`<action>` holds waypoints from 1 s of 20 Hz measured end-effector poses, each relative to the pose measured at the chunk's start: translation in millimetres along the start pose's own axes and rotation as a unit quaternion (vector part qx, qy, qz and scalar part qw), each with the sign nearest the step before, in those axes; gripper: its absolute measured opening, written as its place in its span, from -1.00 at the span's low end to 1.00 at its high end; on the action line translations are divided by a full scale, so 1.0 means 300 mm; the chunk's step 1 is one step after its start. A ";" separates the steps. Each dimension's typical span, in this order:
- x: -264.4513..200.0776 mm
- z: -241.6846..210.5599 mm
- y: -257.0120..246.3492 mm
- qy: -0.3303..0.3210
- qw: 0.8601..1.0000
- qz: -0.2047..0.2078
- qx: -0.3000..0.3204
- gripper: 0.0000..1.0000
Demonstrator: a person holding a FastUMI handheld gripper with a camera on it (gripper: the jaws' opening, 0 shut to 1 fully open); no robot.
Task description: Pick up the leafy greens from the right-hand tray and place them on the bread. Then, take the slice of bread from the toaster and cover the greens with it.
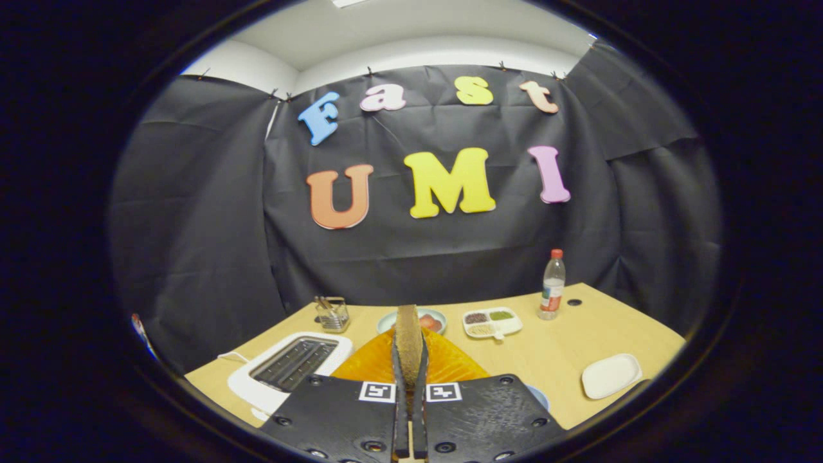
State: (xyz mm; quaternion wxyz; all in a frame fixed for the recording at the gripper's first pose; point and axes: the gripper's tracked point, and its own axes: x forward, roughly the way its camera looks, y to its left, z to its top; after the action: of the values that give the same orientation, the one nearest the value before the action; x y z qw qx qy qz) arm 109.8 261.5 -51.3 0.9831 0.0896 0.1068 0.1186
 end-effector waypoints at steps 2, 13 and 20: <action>0.019 -0.060 -0.046 0.020 1.000 -0.002 0.020 -0.95; 0.079 -0.303 -0.192 0.077 0.988 0.014 0.136 -0.95; 0.065 -0.393 -0.355 0.098 0.989 -0.020 0.111 -0.58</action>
State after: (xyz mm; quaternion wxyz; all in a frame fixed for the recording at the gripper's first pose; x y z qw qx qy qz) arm 123.9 182.5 -189.7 0.9541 0.1835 0.2170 0.0946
